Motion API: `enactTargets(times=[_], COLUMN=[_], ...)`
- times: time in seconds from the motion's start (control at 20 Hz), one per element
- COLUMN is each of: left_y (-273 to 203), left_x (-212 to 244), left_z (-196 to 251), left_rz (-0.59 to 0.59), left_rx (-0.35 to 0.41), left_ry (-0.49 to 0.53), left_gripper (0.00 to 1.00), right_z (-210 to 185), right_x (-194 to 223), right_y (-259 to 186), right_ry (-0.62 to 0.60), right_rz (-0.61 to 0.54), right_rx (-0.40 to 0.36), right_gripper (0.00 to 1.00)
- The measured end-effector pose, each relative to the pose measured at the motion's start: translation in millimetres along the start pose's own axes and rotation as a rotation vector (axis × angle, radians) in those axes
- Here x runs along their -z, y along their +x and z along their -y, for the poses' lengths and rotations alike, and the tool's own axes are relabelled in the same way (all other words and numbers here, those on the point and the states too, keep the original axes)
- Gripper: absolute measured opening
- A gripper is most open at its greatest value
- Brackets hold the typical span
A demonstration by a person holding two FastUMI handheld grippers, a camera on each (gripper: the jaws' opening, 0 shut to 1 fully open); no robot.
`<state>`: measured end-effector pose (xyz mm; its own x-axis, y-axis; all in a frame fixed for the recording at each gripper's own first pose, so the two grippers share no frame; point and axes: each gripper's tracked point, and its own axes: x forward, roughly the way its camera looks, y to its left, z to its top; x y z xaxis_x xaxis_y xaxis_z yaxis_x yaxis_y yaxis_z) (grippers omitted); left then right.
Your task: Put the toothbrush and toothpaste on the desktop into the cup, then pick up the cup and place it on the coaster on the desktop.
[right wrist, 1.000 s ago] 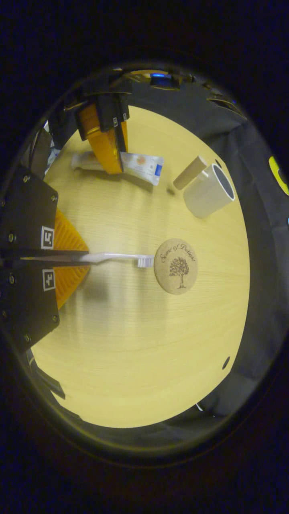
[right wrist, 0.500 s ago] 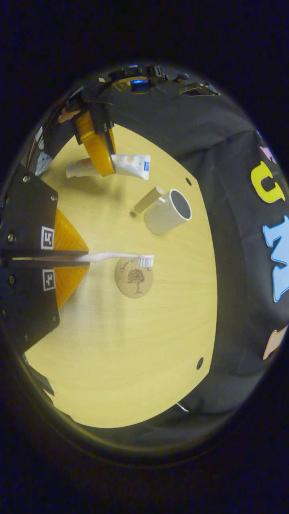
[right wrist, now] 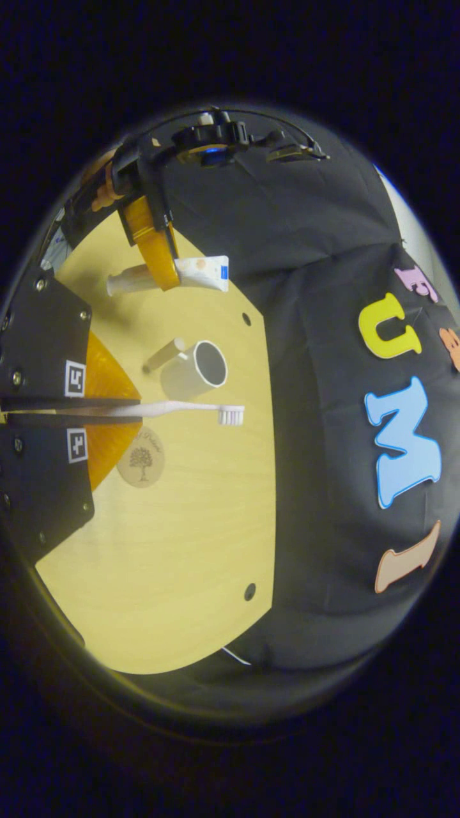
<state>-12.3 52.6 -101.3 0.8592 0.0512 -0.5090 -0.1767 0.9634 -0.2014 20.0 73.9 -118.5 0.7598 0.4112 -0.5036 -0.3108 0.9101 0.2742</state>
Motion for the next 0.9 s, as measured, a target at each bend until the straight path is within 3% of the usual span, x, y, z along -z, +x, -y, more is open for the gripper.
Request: enactTargets(times=[0.35, 0.55, 0.9], left_y=[22.2, 39.0, 78.0], left_x=[-67.4, -95.5, -123.7], left_z=[-10.6, -2.4, 23.3], left_rz=[0.201, 0.292, 0.377], left_rx=[0.005, 0.056, 0.152], left_ry=[0.032, 0.044, 0.059], left_gripper=[0.27, 0.28, 0.27], right_z=[-7.8, -7.2, -2.3], right_x=[-33.7, -47.6, -52.5], right_y=[1.9, 1.6, 6.6], right_ry=[-0.005, -0.007, 0.015], right_rz=[0.123, 0.177, 0.168], right_rx=[-0.006, 0.004, 0.033], right_gripper=[0.03, 0.03, 0.03])
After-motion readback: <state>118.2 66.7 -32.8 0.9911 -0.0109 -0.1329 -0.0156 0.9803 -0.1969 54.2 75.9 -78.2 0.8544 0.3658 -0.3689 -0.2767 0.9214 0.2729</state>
